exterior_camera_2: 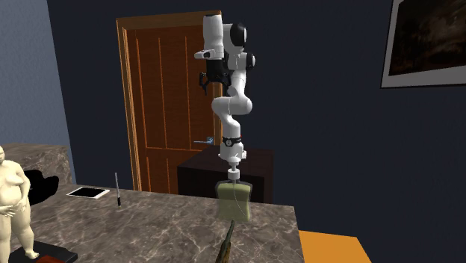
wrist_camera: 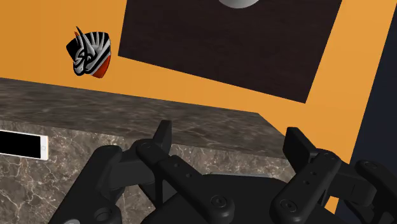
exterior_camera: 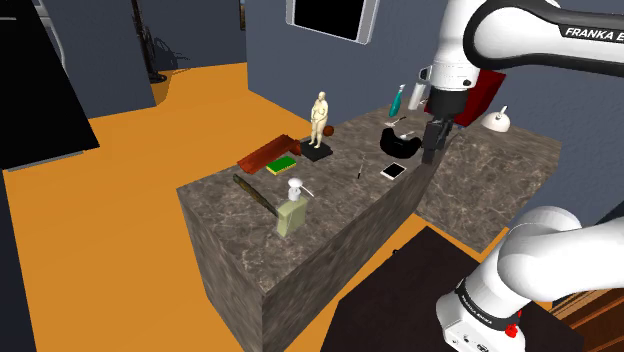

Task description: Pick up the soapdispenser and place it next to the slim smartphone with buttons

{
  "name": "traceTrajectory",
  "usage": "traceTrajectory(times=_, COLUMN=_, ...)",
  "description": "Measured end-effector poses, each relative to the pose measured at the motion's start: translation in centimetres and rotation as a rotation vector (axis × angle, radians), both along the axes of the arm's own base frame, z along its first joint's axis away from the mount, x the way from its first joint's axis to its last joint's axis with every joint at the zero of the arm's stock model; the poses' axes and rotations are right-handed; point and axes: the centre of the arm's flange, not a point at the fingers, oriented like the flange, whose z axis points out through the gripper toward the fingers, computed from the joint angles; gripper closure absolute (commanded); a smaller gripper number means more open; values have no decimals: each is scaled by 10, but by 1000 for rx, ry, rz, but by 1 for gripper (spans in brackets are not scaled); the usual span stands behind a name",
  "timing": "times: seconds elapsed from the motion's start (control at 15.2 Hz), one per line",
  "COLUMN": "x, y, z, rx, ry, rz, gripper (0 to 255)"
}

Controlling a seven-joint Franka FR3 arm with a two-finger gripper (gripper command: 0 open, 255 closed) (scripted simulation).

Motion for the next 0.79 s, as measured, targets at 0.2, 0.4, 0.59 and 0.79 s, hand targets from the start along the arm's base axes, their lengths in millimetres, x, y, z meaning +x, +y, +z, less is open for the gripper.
traceTrajectory(times=0.2, x=9, y=10, z=-9, rx=-4, ry=-8, rz=-1, gripper=0)
traceTrajectory(times=0.4, x=32, y=28, z=-28, rx=-11, ry=-27, rz=-2, gripper=0)
traceTrajectory(times=0.59, x=57, y=50, z=-50, rx=-20, ry=-49, rz=-5, gripper=0)
traceTrajectory(times=0.79, x=79, y=69, z=-67, rx=-28, ry=-71, rz=-7, gripper=0)
